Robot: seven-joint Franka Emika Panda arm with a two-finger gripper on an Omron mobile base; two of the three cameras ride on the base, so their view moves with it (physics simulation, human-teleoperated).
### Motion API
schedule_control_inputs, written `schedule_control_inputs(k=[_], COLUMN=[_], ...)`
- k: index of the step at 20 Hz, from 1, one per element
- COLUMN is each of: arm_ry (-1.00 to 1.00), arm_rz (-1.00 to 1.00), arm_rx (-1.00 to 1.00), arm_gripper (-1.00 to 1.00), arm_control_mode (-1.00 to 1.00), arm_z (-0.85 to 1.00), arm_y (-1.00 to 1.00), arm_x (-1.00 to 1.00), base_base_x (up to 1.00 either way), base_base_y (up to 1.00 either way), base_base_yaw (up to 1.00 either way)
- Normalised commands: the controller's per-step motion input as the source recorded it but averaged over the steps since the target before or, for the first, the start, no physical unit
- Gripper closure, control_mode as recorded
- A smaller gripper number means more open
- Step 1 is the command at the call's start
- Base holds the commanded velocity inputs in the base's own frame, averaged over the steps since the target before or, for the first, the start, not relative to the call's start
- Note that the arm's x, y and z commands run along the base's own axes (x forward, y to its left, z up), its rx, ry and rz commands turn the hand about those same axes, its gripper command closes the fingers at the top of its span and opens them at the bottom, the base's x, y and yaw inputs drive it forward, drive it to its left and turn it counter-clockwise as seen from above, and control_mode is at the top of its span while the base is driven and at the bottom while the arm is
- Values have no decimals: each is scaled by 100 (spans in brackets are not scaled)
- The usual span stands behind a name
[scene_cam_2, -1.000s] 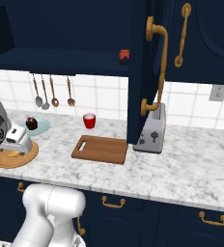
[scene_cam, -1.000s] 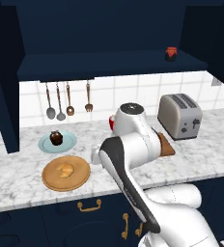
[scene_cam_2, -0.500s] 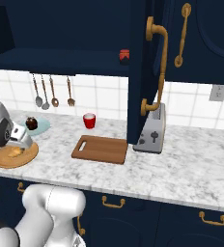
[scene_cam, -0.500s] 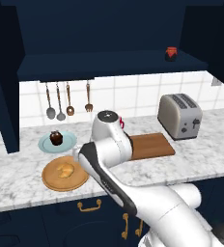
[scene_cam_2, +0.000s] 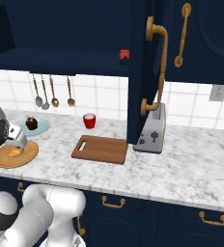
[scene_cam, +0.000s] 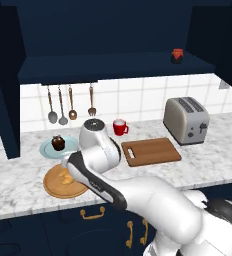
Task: From the different types of pastries on the counter, select a croissant and place it on the cutting board. Then retrieve a jar of jam from the cabinet and place it alongside the croissant on the cutting board.
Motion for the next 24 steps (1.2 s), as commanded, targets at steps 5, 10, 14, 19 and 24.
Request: schedule_control_inputs(k=[5,10,14,19,24], arm_ry=[-1,0,0,-2,0], arm_rz=[1,0,0,0,0], arm_rx=[0,0,0,0,0], arm_gripper=[-100,-100,-100,-100,-100], arm_control_mode=[-100,-100,-100,-100,-100], arm_z=[-29,-55,-32,-29,-34], arm_y=[17,44,21,5,30], arm_x=[42,39,39,23,24], base_base_x=[0,0,0,0,0], base_base_y=[0,0,0,0,0], base_base_yaw=[0,0,0,0,0])
